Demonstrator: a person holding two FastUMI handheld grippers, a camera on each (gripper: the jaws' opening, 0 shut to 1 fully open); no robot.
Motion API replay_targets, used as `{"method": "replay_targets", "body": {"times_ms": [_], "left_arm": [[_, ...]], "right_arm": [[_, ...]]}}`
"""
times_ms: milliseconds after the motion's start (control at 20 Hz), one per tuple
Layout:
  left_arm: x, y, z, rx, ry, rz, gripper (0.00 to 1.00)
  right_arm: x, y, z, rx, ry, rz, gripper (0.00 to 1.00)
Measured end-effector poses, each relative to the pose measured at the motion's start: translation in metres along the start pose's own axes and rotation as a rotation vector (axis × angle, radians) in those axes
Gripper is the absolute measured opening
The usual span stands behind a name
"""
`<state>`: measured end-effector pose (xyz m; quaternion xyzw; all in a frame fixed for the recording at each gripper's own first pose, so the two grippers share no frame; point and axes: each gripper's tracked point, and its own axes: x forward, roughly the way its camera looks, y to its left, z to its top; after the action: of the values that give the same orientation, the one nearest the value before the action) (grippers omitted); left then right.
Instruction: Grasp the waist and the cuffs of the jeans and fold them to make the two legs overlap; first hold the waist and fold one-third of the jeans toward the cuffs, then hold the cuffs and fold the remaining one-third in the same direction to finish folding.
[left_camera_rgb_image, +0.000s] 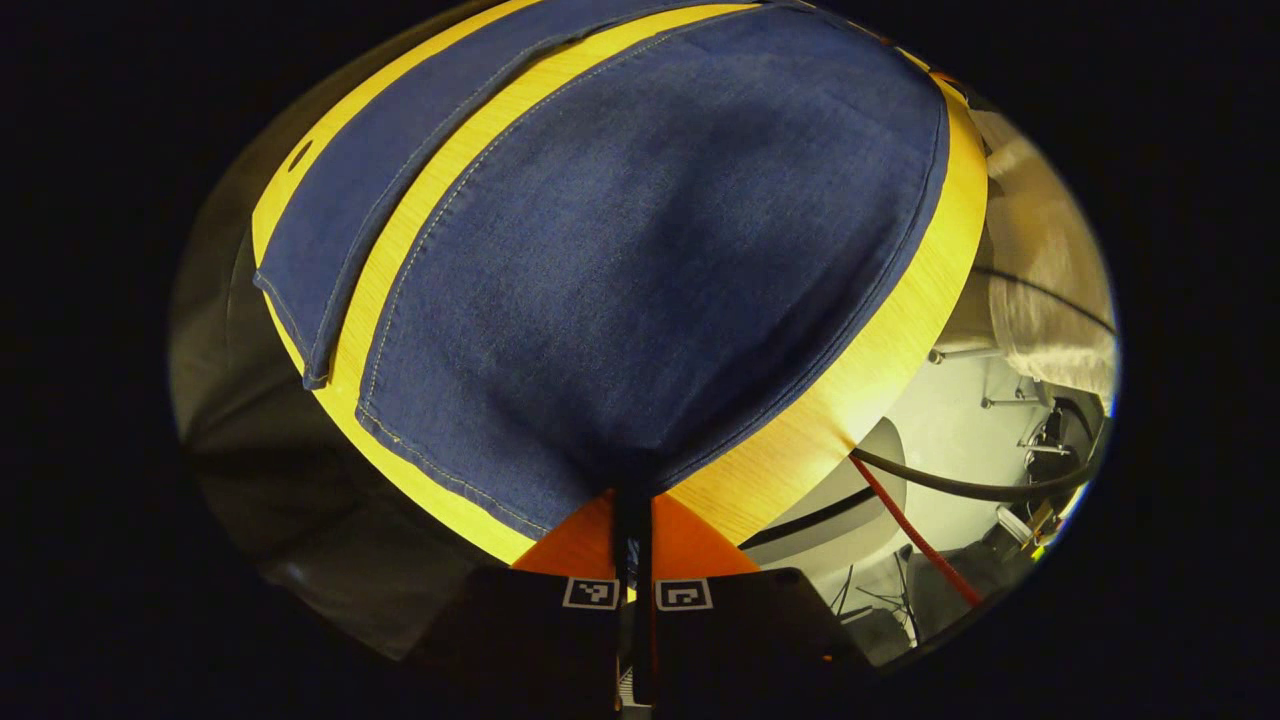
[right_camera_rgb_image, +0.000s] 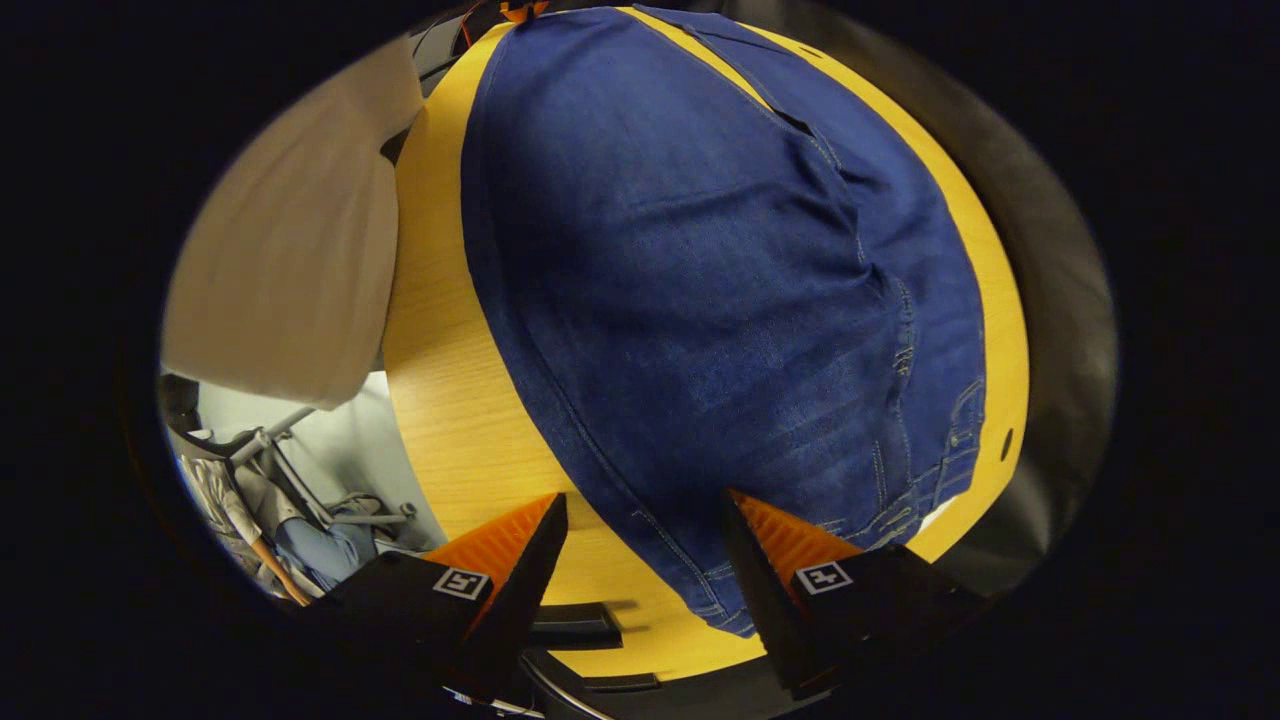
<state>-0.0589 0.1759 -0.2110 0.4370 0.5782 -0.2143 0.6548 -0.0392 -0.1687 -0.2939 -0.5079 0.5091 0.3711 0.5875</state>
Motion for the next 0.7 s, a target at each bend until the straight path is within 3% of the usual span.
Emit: {"method": "replay_targets", "body": {"times_ms": [150, 450, 600, 700], "left_arm": [[0.0, 0.0, 0.0, -0.013, 0.011, -0.008, 0.0], [-0.001, 0.001, 0.002, -0.03, 0.016, -0.026, 0.0], [-0.001, 0.0, 0.002, -0.031, 0.005, -0.025, 0.0], [0.0, 0.0, 0.001, -0.032, -0.01, -0.021, 0.0]], "right_arm": [[0.003, -0.001, 0.002, 0.008, 0.021, 0.06, 0.95], [0.011, 0.001, -0.001, 0.013, 0.076, 0.063, 0.94], [0.011, -0.004, -0.003, 0.073, 0.088, 0.06, 0.9], [0.009, -0.01, 0.002, 0.126, 0.085, 0.05, 0.7]]}}
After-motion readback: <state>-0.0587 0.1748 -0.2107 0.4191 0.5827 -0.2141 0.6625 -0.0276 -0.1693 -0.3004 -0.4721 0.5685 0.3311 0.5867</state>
